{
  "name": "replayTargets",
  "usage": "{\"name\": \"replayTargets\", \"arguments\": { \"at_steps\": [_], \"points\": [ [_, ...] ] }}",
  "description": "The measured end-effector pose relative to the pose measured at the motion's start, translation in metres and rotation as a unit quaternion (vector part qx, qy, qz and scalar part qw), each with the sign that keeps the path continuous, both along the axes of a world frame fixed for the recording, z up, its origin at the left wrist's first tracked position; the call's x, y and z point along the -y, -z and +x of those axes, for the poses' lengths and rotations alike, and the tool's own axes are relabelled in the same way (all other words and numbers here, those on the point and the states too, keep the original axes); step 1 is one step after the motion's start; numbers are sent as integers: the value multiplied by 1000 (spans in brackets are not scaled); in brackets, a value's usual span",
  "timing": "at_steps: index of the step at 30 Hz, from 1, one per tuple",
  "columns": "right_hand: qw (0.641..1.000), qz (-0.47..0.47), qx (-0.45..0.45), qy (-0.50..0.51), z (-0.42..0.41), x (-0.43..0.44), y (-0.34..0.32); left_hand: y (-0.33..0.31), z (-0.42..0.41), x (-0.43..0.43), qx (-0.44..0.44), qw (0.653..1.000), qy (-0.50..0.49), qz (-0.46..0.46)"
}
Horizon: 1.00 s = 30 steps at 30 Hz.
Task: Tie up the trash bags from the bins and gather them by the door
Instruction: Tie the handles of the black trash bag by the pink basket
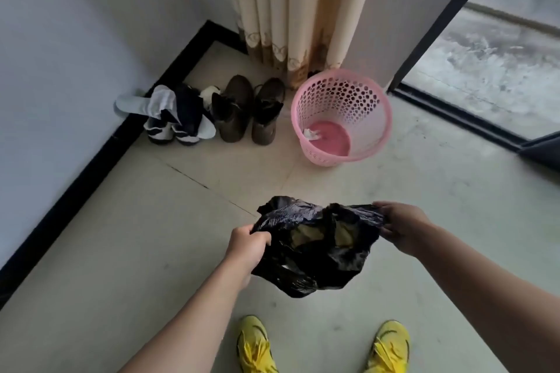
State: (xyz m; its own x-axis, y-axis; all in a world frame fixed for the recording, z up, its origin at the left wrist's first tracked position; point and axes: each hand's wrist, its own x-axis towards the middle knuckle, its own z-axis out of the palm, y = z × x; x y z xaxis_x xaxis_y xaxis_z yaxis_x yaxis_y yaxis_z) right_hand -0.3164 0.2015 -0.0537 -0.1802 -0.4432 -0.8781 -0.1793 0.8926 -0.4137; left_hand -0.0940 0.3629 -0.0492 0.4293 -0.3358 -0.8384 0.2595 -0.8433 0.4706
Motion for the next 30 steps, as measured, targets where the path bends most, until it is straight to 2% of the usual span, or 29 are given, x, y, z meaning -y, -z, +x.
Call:
{"name": "replayTargets", "arguments": {
  "at_steps": [4, 8, 10, 12, 13, 14, 16, 17, 20, 21, 23, 26, 28, 30],
  "points": [
    [1000, -10, 23, -3, -7, 5, 86, 85, -10, -2, -101, 992, -67, -16],
    [989, -45, 135, 43, -1, 30, 143, 144, 4, 19, -199, 965, -122, -121],
    [975, -73, 190, 84, 2, 47, 164, 166, 20, 33, -202, 956, -130, -171],
    [961, -107, 232, 111, 3, 62, 182, 183, 31, 45, -151, 957, -144, -204],
    [956, -122, 243, 113, 3, 68, 191, 193, 34, 49, -87, 965, -125, -212],
    [952, -135, 251, 107, 2, 72, 200, 203, 38, 52, 5, 974, -72, -214],
    [948, -165, 259, 84, 1, 80, 219, 220, 46, 56, 168, 956, 71, -229],
    [945, -180, 261, 76, 1, 82, 227, 227, 49, 56, 180, 944, 128, -246],
    [938, -232, 250, 64, 8, 78, 247, 239, 44, 57, 88, 931, 234, -267],
    [938, -246, 237, 63, 10, 72, 252, 245, 38, 58, 88, 926, 260, -258],
    [938, -272, 203, 66, 15, 60, 257, 254, 24, 64, 109, 927, 260, -246],
    [933, -327, 141, 52, 8, 43, 252, 251, 6, 71, 129, 937, 178, -270],
    [913, -400, 76, -16, -3, 25, 248, 249, 4, 73, 146, 940, 82, -298],
    [873, -469, 50, -125, -9, -1, 248, 255, 7, 73, 165, 941, -25, -293]
  ]
}}
